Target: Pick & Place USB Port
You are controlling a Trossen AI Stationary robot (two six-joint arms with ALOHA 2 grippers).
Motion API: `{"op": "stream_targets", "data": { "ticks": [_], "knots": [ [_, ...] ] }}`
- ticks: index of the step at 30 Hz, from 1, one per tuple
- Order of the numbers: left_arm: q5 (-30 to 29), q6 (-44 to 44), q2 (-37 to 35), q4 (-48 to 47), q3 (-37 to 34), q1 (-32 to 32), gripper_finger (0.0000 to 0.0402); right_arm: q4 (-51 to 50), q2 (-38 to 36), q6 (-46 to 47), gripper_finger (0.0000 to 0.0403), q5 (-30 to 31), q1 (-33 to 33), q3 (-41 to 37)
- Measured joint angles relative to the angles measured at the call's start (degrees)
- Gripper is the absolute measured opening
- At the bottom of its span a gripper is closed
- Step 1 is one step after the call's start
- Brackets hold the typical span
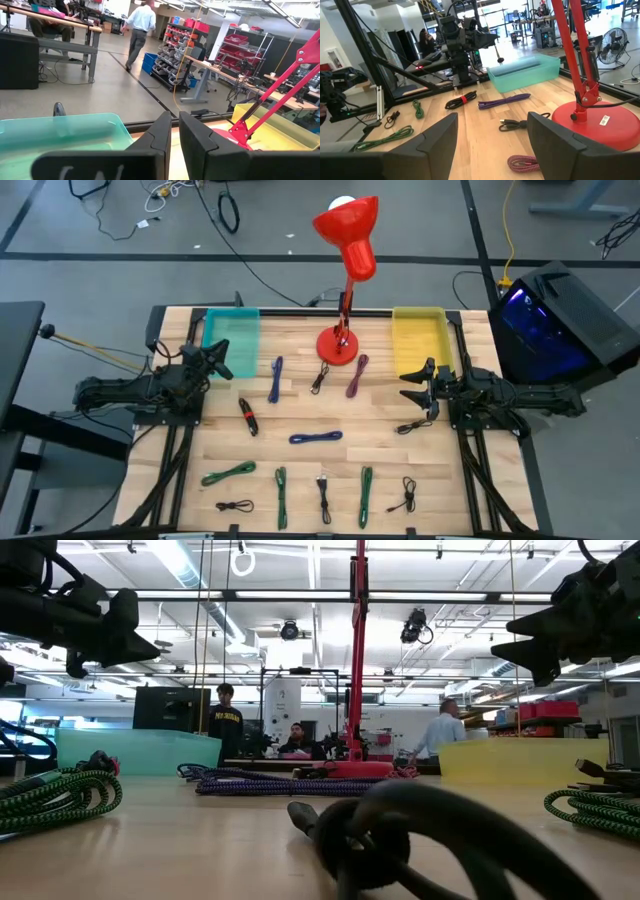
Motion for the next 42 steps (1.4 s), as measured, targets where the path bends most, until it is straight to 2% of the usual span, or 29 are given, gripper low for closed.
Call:
{"op": "stream_targets", "data": {
  "ticks": [7,10,14,18,21,31,38,42],
  "knots": [
    [0.0,-3.4,0.0,0.1,0.0,0.0,0.0042,0.0,0.0,0.0,0.0241,0.0,0.0,0.0],
    [0.4,-7.4,0.0,0.1,0.0,0.0,0.0042,0.0,0.0,0.0,0.0241,0.0,0.0,0.0],
    [5.2,-12.0,0.0,0.1,0.0,0.0,0.0042,0.0,0.0,0.0,0.0241,0.0,0.0,0.0],
    [14.5,-5.6,0.0,-0.6,0.0,0.0,0.0042,0.0,0.0,0.0,0.0241,0.0,0.0,0.0],
    [18.4,-1.3,0.0,-1.3,0.0,0.0,0.0042,0.0,0.0,0.0,0.0241,0.0,0.0,0.0],
    [18.7,0.0,0.4,-3.9,0.2,0.0,0.0042,0.2,0.0,0.0,0.0241,0.3,0.0,0.0],
    [18.7,0.0,0.4,-3.7,0.2,0.0,0.0042,6.4,0.0,0.0,0.0241,11.0,0.0,0.0],
    [18.7,0.0,0.4,-1.6,-0.1,0.0,0.0042,14.3,0.0,0.0,0.0241,21.8,0.0,0.0]
  ]
}}
